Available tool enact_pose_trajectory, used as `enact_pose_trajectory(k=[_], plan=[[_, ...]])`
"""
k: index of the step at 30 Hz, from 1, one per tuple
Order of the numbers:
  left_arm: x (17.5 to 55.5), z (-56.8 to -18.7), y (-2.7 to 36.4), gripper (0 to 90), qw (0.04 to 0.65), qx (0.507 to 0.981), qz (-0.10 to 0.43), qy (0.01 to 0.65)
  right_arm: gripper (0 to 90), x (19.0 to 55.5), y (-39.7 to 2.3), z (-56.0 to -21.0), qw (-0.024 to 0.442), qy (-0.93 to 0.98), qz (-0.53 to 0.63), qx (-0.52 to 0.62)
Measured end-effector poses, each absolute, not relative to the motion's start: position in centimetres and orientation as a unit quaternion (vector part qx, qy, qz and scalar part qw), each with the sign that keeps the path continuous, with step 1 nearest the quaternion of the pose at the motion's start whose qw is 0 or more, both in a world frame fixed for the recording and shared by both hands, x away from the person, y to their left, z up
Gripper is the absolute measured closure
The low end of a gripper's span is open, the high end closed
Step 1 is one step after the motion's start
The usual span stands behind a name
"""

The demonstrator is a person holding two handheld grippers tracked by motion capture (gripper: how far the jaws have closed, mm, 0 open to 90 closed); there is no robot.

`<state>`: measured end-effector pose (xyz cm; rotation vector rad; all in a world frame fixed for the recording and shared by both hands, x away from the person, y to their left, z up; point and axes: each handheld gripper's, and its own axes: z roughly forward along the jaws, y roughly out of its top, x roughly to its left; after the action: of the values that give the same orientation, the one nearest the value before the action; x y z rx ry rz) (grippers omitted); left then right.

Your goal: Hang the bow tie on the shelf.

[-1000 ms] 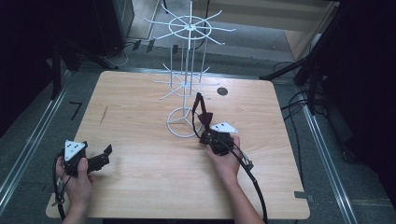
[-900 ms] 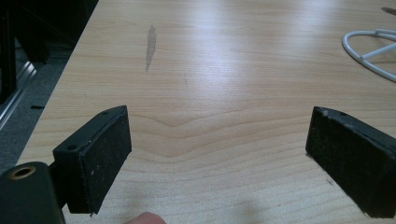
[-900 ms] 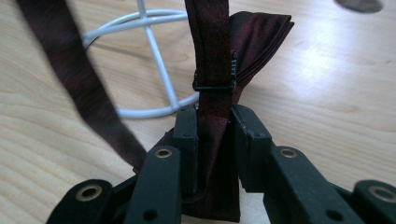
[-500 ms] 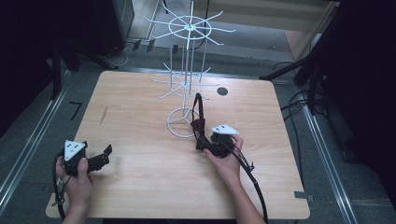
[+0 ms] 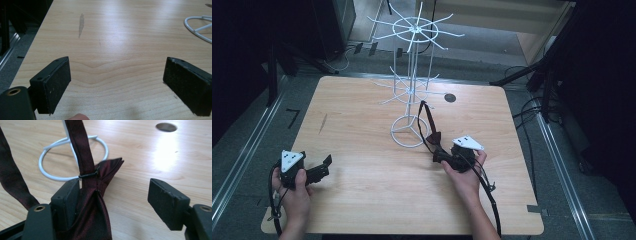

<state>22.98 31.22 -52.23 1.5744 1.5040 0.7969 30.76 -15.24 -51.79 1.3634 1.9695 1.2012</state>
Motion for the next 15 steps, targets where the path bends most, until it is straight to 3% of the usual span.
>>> enact_pose_trajectory(k=[15], plan=[[23.0,-52.2,31.2,8.3,0.400,0.622,0.315,0.595,29.8,29.6,-17.1,-50.1,0.252,0.695,0.450,0.501]])
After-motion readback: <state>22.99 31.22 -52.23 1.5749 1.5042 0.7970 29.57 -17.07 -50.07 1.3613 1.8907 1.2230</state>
